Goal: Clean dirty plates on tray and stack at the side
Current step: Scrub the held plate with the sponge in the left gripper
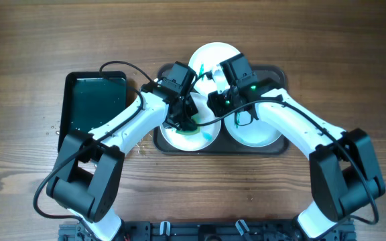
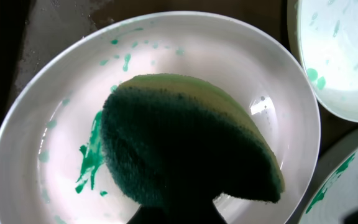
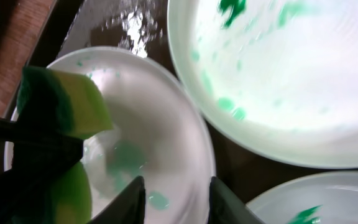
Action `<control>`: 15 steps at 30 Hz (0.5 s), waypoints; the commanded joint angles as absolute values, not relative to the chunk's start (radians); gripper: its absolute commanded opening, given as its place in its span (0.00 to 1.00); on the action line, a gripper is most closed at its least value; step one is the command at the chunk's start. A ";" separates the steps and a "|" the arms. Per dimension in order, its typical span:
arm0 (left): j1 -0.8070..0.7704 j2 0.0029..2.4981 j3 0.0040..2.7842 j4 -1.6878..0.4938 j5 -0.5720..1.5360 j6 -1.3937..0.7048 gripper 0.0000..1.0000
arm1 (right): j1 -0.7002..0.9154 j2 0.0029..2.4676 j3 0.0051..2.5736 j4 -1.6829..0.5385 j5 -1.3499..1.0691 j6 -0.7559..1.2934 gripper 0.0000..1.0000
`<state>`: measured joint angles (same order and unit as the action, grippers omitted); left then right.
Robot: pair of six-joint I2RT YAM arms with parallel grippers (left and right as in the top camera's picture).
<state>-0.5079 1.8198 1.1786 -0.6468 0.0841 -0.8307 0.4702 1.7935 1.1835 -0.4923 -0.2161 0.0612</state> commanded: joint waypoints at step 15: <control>-0.479 1.829 1.174 -0.643 0.078 -0.815 0.04 | 0.450 1.981 1.184 -0.480 -0.286 -0.077 0.39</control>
<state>-0.4862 1.8198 1.1786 -0.6468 0.0769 -0.8307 0.4526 1.9518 1.1877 -0.4717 -0.2546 -0.0624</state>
